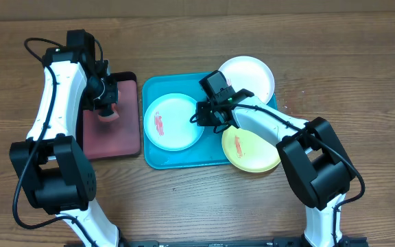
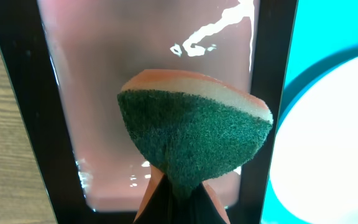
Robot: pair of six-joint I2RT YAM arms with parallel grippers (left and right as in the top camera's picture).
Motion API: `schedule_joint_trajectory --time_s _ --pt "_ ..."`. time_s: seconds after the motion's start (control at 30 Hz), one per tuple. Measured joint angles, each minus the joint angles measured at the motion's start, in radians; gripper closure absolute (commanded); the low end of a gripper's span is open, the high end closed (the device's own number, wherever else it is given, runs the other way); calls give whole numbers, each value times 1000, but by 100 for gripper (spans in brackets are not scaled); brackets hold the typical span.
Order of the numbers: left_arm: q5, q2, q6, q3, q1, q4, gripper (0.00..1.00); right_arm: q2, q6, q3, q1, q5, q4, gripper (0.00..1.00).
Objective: Clean dirty plates on tray and stack at the side
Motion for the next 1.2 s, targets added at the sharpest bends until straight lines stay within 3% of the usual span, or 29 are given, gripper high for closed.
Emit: schedule_joint_trajectory --time_s 0.4,0.87,1.2 --pt "-38 0 -88 -2 0 30 96 0 0 0 0 -1 -4 96" --pt "-106 -4 -127 -345 0 434 96 0 0 1 0 -5 -5 96" --pt "-134 -37 -142 -488 -2 622 96 0 -1 1 0 -8 -5 96"
